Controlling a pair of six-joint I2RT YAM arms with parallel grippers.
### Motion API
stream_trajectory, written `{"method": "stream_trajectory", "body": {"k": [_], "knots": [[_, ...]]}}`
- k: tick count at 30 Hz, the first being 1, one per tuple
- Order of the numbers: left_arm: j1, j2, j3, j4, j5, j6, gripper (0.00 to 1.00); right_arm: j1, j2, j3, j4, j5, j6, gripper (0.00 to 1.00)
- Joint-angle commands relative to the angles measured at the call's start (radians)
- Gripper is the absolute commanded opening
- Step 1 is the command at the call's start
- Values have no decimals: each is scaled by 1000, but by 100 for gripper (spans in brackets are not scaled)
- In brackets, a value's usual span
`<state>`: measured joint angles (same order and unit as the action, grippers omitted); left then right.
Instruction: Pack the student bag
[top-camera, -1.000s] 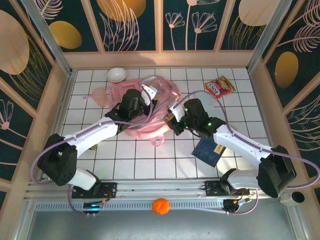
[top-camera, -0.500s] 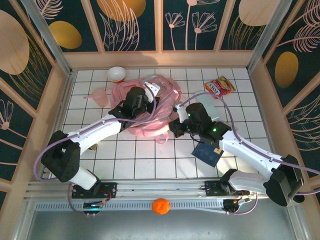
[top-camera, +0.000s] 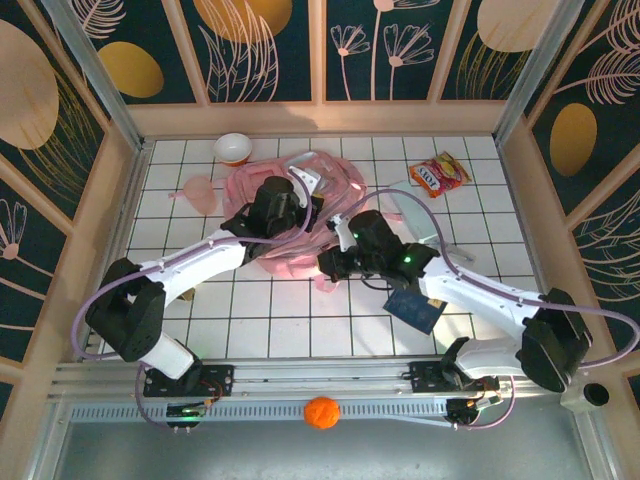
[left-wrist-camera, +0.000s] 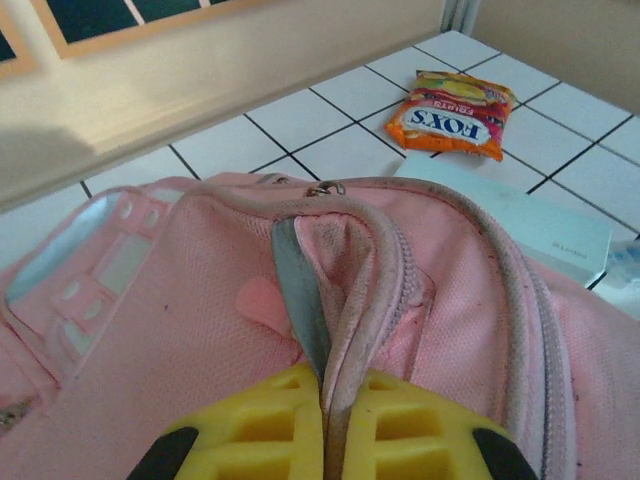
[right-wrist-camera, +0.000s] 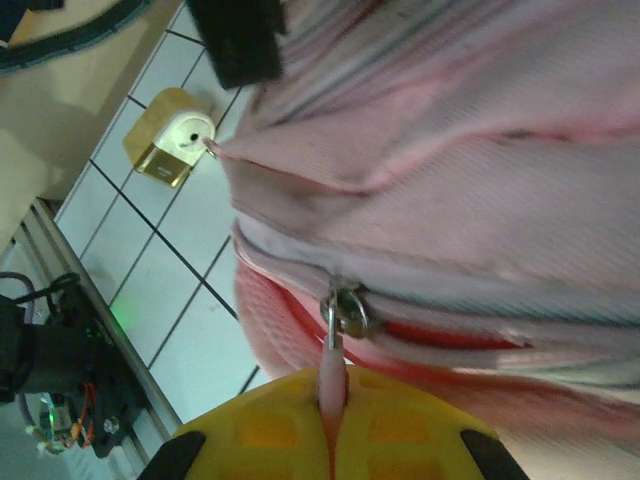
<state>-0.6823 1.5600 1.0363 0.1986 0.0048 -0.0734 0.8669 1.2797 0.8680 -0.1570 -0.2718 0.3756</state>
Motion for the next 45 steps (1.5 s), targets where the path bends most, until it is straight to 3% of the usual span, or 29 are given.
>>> {"method": "stream_trajectory", "body": {"k": [1, 7, 11, 15, 18, 20, 23, 25, 29, 34, 45], "knots": [[-23, 5, 65, 163, -36, -183, 0, 27, 21, 39, 132, -57, 65, 0], [-40, -14, 76, 145, -87, -326, 0, 18, -7, -26, 166, 29, 120, 0], [-40, -77, 13, 122, -16, -275, 0, -107, -63, -121, 180, -78, 125, 0], [-40, -100, -34, 86, 103, -229, 22, -177, -81, -141, 106, -113, 29, 0], [-39, -106, -34, 4, 140, -108, 59, -225, -91, -179, 56, -85, -55, 0], [-36, -140, -56, -29, 90, 56, 73, -274, -88, -213, 64, -124, -90, 0], [-20, -192, -108, -102, 169, 389, 84, -305, -83, -236, 71, -137, -139, 0], [13, -209, -119, -187, 262, 556, 87, -314, -85, -240, 70, -127, -163, 0], [85, -207, -133, -243, 343, 708, 87, -313, -95, -257, 92, -143, -184, 0], [87, -145, -137, -357, 349, 941, 84, -314, -89, -259, 104, -162, -186, 0], [87, -20, -133, -378, 299, 1045, 85, -314, -76, -251, 120, -184, -182, 0]]}}
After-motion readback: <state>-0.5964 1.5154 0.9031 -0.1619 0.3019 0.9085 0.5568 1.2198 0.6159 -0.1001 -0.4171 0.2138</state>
